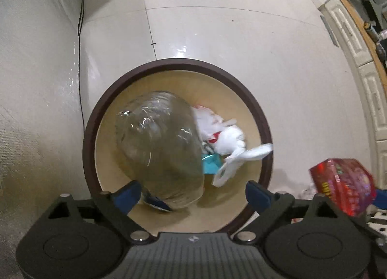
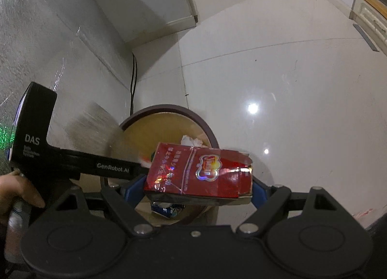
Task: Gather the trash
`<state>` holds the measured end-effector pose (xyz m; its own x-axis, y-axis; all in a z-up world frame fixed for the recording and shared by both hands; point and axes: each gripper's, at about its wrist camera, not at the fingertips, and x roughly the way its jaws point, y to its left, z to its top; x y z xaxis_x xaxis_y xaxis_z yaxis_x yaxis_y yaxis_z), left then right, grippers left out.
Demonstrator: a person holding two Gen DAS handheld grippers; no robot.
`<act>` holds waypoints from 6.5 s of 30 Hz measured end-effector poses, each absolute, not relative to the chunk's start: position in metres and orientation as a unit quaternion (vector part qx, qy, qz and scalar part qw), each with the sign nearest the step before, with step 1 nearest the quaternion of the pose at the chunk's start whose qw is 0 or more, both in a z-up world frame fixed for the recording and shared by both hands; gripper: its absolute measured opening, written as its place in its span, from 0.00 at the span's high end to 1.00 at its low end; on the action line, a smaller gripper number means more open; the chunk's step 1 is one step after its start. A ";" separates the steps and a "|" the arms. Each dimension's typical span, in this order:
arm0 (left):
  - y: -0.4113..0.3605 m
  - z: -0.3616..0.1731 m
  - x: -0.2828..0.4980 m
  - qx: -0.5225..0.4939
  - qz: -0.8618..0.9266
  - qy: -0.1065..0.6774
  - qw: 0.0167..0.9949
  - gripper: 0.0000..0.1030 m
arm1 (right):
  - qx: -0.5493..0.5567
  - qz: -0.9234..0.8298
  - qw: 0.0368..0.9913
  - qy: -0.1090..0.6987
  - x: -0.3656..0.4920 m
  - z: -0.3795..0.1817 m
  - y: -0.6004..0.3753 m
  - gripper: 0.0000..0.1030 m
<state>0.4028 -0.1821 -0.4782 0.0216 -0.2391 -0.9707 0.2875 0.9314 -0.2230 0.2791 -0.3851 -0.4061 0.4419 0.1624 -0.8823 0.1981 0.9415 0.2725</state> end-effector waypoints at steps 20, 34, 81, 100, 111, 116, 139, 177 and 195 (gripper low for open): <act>-0.182 -0.497 0.417 0.018 -0.116 0.700 0.705 0.84 | 0.226 0.008 0.806 0.547 0.306 -0.432 -0.379 0.16; -0.160 -0.476 0.402 -0.039 -0.108 0.738 0.665 0.72 | 0.268 -0.006 0.792 0.549 0.333 -0.444 -0.370 0.11; -0.151 -0.330 0.316 -0.015 -0.053 0.616 0.786 0.00 | 0.183 -0.007 0.838 0.514 0.253 -0.353 -0.391 0.01; -0.148 -0.146 0.187 -0.020 -0.087 0.479 0.873 0.00 | 0.128 0.007 0.918 0.376 0.148 -0.175 -0.377 0.00; -0.130 -0.065 0.110 -0.002 -0.093 0.403 0.910 0.00 | 0.089 -0.006 0.940 0.330 0.083 -0.095 -0.351 0.00; -0.111 -0.036 0.079 -0.002 -0.094 0.373 0.923 0.00 | 0.068 -0.044 0.938 0.338 0.064 -0.071 -0.335 0.00; -0.032 -0.016 0.009 0.007 -0.037 0.354 0.934 0.00 | 0.038 -0.048 0.943 0.327 -0.002 -0.040 -0.280 0.00; -0.020 -0.024 -0.009 0.026 -0.040 0.357 0.933 0.00 | 0.024 -0.061 0.940 0.334 -0.027 -0.038 -0.250 0.00; -0.021 -0.025 -0.010 0.026 -0.041 0.358 0.932 0.00 | 0.024 -0.060 0.940 0.336 -0.029 -0.039 -0.250 0.00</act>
